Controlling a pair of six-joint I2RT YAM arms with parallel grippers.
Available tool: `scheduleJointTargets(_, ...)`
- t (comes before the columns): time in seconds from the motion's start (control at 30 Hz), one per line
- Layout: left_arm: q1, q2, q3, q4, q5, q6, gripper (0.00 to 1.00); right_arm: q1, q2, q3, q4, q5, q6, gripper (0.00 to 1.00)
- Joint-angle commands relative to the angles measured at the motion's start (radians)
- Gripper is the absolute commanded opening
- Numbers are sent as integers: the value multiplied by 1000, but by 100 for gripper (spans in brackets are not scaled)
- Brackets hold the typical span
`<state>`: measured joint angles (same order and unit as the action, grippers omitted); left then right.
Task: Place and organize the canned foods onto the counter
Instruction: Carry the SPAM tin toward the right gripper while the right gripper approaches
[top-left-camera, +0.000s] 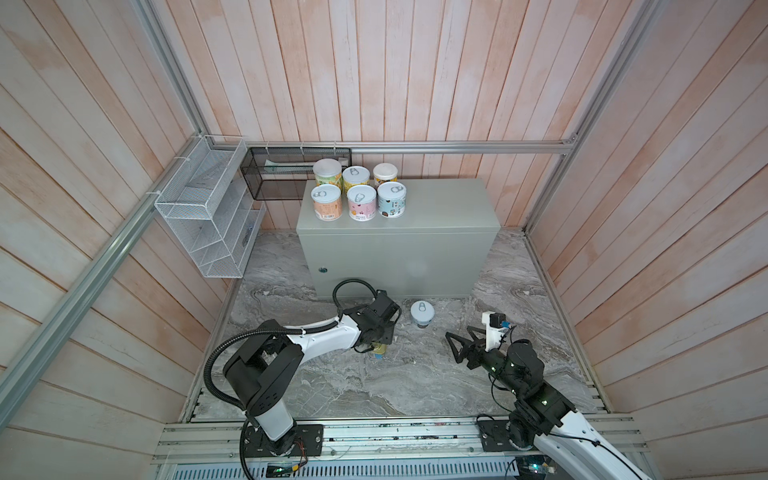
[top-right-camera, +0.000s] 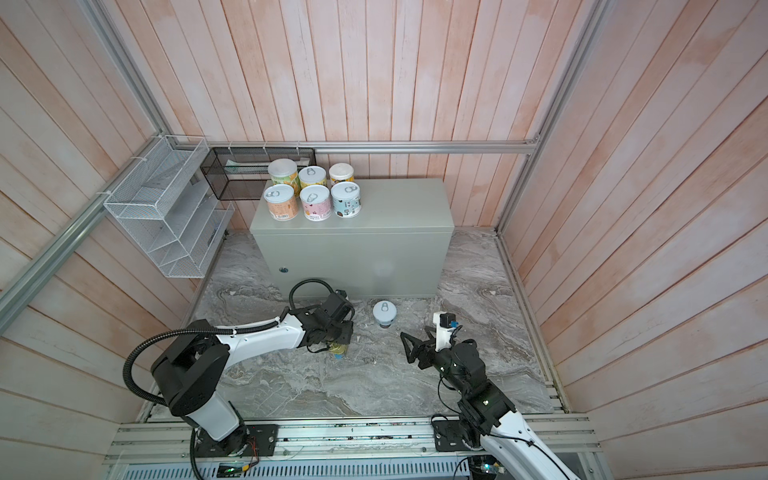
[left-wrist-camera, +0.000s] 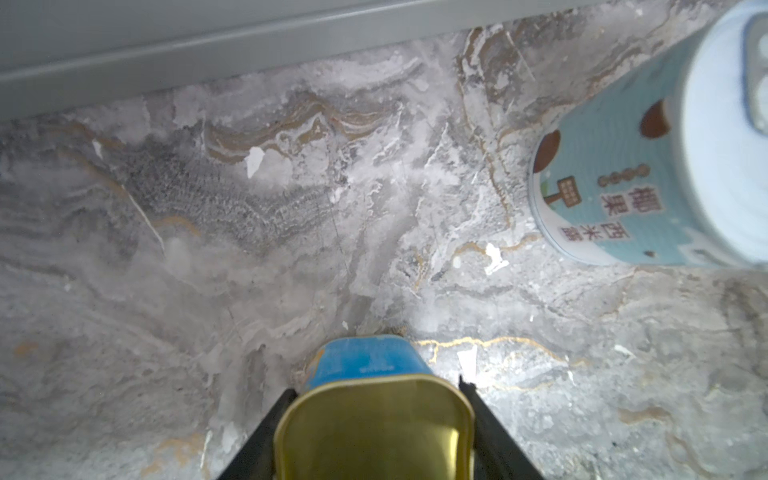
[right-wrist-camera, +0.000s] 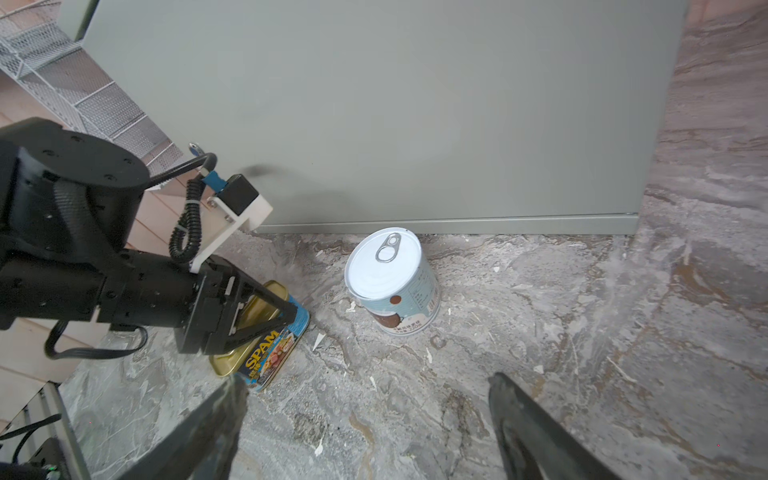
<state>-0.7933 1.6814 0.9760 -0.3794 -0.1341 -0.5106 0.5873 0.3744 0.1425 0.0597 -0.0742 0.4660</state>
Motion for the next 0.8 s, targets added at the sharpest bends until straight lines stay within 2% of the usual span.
scheduleJointTargets(0.0,15,14,31,-24,20,24,46,41,4,-16,17,-39,-38,90)
scheduleJointTargets(0.23,41,15,68,-116,19,18,45,176,24,-74,139,21,-99,91)
scheduleJointTargets(0.43,72,-15,72,-151,75,-30,45,326,90,-139,324,174,-154,91)
scheduleJointTargets(0.63,80,-32,101,-156,148,-122,39,446,230,-133,465,292,-200,89)
scheduleJointTargets(0.77,80,-26,148,-180,162,-145,38,525,359,-99,535,355,-235,89)
